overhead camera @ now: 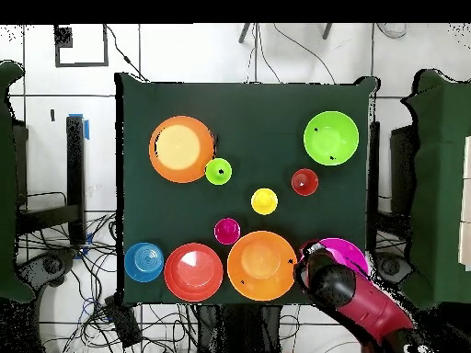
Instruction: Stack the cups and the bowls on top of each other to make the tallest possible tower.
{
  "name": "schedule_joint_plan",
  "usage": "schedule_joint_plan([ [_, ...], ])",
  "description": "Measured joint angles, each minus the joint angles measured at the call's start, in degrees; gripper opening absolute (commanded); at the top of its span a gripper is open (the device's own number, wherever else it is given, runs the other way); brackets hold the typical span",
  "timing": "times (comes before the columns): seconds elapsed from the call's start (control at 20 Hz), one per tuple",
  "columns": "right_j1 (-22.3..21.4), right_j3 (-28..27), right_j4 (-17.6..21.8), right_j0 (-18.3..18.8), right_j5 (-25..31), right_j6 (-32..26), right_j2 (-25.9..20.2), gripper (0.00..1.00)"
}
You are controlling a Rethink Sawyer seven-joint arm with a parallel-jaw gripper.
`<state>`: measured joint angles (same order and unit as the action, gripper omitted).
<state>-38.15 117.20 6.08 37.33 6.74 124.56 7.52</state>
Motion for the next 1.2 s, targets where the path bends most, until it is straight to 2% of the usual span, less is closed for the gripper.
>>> schedule_joint_plan([
  [0.55, -0.01, -0.49, -2.49, -2.86, 0.84, 0.00, -0.13, 1.00],
  [1.2, 0.59, -2.23, -2.76, -2.91, 1.18, 0.00, -0.24, 1.00],
])
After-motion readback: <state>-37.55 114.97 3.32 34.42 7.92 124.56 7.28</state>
